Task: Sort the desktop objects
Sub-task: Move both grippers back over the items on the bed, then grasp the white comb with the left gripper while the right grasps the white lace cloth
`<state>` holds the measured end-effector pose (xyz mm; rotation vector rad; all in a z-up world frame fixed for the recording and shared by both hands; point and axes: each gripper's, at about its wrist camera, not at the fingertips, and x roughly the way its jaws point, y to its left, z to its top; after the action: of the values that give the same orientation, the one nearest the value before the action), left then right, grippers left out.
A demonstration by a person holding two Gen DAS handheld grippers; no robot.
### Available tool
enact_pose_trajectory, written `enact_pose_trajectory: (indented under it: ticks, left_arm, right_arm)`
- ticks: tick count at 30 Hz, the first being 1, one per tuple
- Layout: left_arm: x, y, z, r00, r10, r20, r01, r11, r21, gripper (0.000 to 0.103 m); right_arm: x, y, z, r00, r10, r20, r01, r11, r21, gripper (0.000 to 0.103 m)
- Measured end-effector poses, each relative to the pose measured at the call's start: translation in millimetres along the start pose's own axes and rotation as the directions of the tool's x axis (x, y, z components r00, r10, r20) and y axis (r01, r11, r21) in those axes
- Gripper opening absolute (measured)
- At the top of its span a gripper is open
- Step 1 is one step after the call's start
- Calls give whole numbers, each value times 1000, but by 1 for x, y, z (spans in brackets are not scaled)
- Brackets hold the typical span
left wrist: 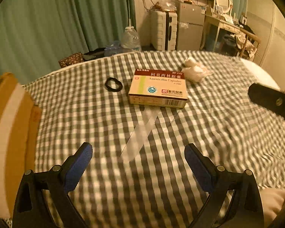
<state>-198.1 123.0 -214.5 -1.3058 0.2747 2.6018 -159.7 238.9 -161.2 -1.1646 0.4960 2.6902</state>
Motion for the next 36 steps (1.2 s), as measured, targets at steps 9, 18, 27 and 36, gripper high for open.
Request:
enact_pose_trajectory:
  ticks: [9,18,27,36]
  left_arm:
    - [65,-4,10,997,-15,-73,16,1000,8,94]
    - [83,-5,10,997,-47,-58,48,999,10,74]
    - [69,-7,3,995,-92,-45,93,995,23,33]
    - [48,10,-9,989,-114,-96,112,993,-24,26]
  right_arm:
    - [66,-8,30,999,-22,-31,21,999,-34,99]
    - [133,-2,57,995,-61,-75,55,996,-74,99]
    - [169,-2,68,992,-71,-107,61,993,-97,59]
    - [137,-3,50,986,-74,-148,59,993,-103,16]
